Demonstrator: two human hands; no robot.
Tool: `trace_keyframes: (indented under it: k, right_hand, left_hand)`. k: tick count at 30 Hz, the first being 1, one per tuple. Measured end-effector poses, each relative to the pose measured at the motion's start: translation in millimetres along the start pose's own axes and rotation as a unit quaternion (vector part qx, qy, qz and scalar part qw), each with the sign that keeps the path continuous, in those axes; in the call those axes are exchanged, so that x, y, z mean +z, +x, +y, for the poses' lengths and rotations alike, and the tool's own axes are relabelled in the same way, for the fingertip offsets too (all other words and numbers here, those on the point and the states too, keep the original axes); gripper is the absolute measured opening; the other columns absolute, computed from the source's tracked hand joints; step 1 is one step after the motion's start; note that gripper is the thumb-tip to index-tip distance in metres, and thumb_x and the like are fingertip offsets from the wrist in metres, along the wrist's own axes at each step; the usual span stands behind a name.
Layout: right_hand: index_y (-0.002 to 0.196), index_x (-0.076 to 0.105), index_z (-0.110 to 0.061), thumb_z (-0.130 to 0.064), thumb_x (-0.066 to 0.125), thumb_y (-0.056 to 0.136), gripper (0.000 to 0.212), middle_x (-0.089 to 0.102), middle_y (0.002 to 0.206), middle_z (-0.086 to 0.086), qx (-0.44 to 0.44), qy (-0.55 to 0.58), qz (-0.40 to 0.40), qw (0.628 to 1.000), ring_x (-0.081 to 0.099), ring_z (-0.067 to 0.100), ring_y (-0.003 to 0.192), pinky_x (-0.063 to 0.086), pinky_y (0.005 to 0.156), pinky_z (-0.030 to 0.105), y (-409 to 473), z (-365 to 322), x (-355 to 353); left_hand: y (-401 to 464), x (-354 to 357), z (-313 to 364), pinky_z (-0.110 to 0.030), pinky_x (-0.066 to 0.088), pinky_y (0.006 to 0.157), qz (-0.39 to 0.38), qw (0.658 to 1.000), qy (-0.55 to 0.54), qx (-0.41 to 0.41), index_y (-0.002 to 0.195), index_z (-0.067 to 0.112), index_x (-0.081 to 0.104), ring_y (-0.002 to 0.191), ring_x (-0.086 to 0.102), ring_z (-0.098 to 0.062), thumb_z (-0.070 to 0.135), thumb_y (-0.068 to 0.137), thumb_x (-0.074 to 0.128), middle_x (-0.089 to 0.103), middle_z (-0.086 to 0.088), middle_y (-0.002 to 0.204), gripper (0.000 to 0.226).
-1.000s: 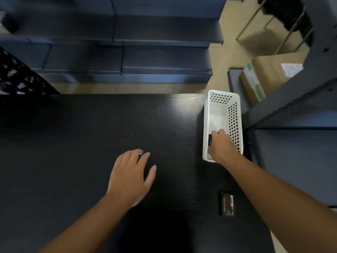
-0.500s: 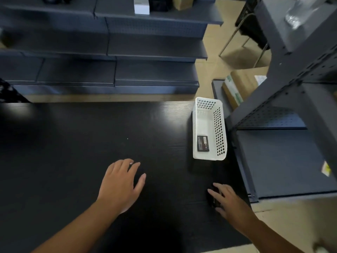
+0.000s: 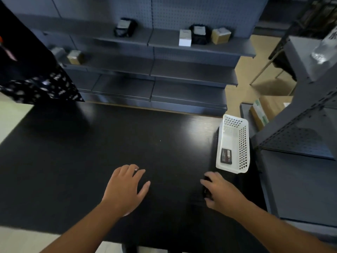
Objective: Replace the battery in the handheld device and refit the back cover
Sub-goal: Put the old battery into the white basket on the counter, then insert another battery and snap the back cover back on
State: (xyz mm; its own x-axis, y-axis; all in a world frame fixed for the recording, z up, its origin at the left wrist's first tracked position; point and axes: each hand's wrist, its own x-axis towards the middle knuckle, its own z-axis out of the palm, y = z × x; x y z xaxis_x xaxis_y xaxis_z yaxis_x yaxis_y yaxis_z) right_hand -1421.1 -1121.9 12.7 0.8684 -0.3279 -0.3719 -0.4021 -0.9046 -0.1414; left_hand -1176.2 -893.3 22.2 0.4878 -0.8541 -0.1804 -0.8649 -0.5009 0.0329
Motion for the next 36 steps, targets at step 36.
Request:
trace_keyframes:
  k: [36]
  right_hand:
    - [0.127,0.057,-0.018,-0.044,0.061,0.088,0.047,0.046,0.125,-0.002,-0.237,-0.066,0.04,0.969,0.044,0.015,0.12,0.053,0.093,0.028,396.5,-769.1,-139.6]
  left_hand:
    - [-230.3,-20.0,-713.2,-0.043,0.052,0.101,0.144,0.968,-0.061,-0.198,0.131,0.026,0.069,0.11,0.065,-0.023,0.06,0.099,0.043,0.071,0.003,0.119,0.054]
